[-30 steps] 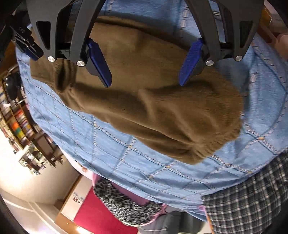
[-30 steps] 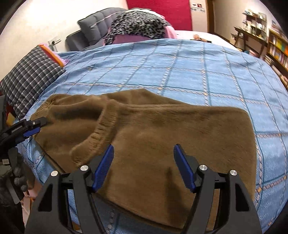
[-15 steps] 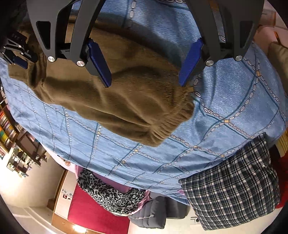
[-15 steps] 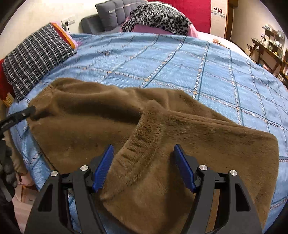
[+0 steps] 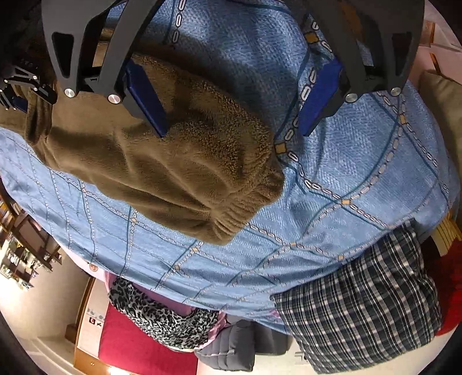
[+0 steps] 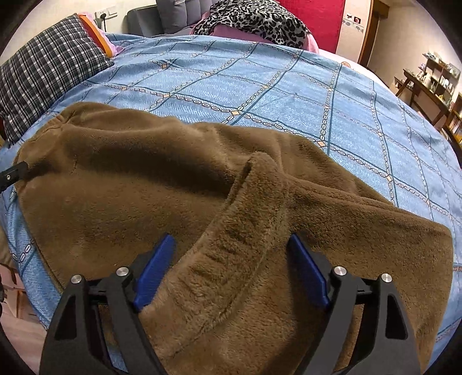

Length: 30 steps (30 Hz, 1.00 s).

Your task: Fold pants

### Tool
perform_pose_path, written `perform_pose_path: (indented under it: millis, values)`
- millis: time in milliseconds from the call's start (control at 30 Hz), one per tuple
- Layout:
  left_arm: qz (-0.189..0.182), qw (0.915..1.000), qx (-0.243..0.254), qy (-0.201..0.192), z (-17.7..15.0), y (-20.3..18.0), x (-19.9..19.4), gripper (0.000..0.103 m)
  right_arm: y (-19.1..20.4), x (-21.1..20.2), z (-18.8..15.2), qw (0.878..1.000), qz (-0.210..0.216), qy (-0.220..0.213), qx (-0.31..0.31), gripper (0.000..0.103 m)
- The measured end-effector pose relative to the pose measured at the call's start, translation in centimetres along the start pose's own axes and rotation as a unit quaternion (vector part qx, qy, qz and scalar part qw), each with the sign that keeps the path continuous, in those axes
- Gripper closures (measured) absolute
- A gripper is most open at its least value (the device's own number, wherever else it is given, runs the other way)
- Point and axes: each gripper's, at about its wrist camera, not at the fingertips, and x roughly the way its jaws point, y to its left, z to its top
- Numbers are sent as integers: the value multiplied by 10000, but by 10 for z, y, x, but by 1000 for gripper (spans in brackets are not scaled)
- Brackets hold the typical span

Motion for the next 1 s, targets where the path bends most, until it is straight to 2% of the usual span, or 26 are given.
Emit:
perform_pose_path:
  millis: [233,333,367,433,567,733,833,933,1000]
  values:
    - [-446,9977,-402,322,1,9,15,12,-1,-1,0,10000,10,-9,60,18]
    - [-831,9924,-728,547,-1,15,25,12,-2,-2,0,10000,22,-20,94,18]
    - [-929,9905,-837,576,0,17,27,9,-3,-2,0,9999,35,-25,107,18]
    - [-1148,9860,-1070,563,1,22,30,9,-4,-3,0,9999,75,-35,144,18]
    - [-1379,9816,-1212,527,6,23,32,8,-6,-5,-1,9996,142,-63,215,18]
    - [-1854,9691,-1567,448,9,27,40,9,-10,-8,-1,9992,256,-107,289,18]
    - [-2026,9603,-1872,404,10,33,41,12,-11,-10,-2,9989,315,-134,326,18]
    - [-2061,9565,-2024,420,10,35,42,22,-12,-11,-3,9986,344,-154,361,18]
    - [-2144,9508,-2194,429,9,38,42,29,-13,-12,-3,9983,380,-170,405,18]
